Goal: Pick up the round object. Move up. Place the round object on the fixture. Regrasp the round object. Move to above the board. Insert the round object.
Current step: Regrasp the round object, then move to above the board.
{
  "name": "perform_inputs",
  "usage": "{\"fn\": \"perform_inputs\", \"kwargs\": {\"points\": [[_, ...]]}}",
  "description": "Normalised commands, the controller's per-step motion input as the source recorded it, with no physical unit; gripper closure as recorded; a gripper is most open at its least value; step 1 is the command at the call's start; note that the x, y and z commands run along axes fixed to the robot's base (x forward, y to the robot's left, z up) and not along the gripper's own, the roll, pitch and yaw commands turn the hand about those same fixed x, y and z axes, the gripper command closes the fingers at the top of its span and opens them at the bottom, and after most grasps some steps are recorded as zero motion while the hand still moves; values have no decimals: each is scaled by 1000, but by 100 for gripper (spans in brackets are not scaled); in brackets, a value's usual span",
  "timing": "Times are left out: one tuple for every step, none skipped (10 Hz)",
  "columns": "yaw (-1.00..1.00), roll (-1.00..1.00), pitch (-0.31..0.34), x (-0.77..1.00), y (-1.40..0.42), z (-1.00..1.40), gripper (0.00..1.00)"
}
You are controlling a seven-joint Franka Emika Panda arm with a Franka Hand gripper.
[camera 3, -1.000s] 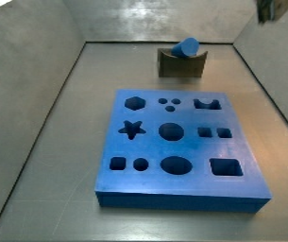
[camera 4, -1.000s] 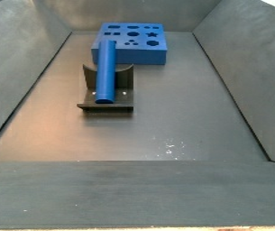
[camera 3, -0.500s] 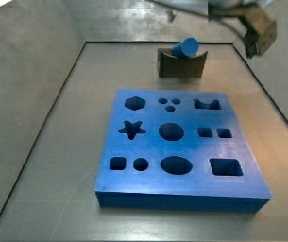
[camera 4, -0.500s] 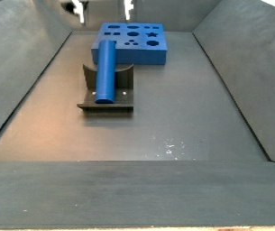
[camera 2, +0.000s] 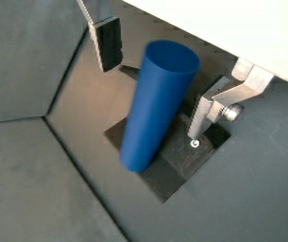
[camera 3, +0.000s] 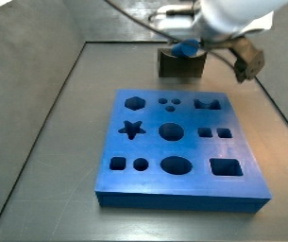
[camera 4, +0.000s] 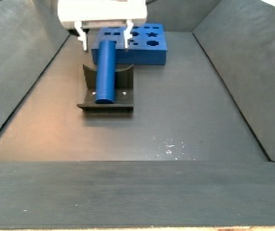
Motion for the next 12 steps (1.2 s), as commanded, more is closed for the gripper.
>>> {"fn": "perform_inputs", "kwargs": {"points": [[-42,57,-4,70,2,-232,0],[0,0,0,0,0,0,100],[-171,168,-87,349,157,1000,100],[-175,149,-64,344,154,1000,100],[-175,132,-24,334,148,1000,100],[-162,110,31,319,140,1000,100],[-141,92,74,315,139,1000,100],[-103,79,129,310,131,1000,100],[-80,76,154,308,127,1000,100],[-14,61,202,298,114,1000,100],[13,48,212,294,108,1000,100],[67,25,221,277,93,1000,100]]}}
